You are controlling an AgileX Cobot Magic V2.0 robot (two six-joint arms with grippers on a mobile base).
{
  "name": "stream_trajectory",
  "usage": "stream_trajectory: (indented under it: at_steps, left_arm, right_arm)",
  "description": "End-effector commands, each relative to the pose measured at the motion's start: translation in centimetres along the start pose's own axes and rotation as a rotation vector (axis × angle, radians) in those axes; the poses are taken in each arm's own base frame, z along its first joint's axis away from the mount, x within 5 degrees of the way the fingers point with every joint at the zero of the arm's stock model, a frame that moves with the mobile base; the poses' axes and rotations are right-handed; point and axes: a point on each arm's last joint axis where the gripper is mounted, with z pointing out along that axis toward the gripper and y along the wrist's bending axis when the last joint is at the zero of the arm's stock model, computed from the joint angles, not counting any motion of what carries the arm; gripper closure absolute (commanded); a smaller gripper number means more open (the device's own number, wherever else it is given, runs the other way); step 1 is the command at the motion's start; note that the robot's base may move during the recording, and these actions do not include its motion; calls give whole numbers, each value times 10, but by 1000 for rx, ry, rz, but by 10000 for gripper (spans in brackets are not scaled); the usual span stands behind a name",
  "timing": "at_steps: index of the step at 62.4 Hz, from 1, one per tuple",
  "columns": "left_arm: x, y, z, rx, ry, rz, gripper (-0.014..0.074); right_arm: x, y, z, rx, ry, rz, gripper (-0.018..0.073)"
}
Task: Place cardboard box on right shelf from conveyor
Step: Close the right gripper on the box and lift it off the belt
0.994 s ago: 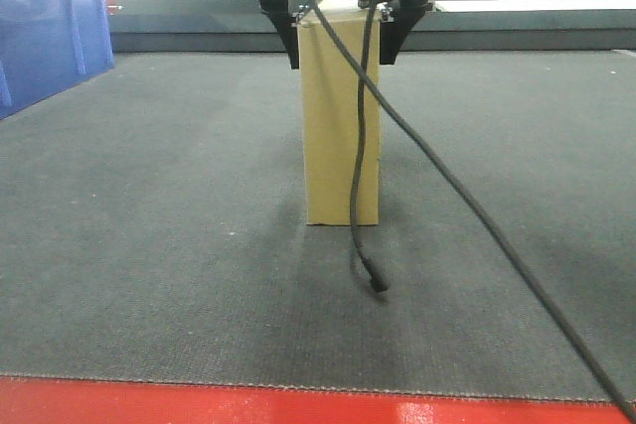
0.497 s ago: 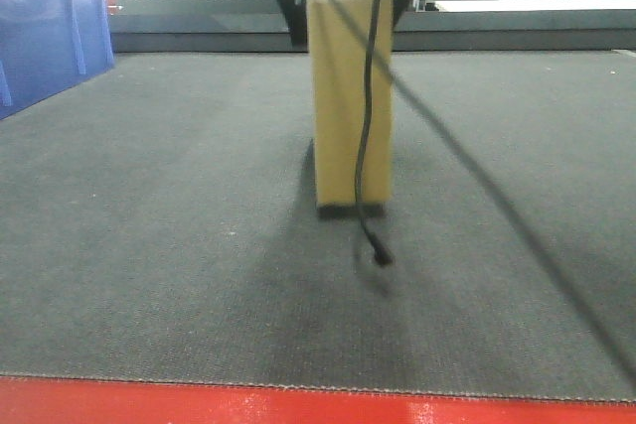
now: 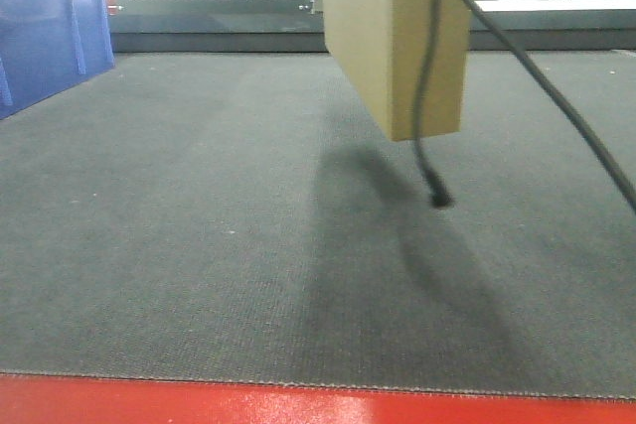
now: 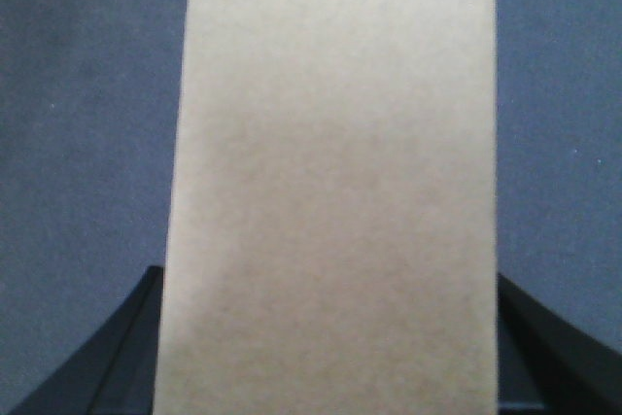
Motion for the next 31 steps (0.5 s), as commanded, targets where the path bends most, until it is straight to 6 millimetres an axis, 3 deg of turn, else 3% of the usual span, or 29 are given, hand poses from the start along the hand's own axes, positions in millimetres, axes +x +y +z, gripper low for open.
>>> stream_trajectory:
  at_steps: [1,11,31]
  left_arm:
    - [-10,0,-2,-2,-105,-11,715]
    - [-10,0,-2,-2,-105,-11,715]
    - [-10,0,-2,-2,-105,-11,715]
  right_arm:
    - [-12,-15,-43,-50,-182,2,399]
    - [13,-31,-52,-93,-228,10,399]
    - [90,-66,-76,-159,-349,6,399]
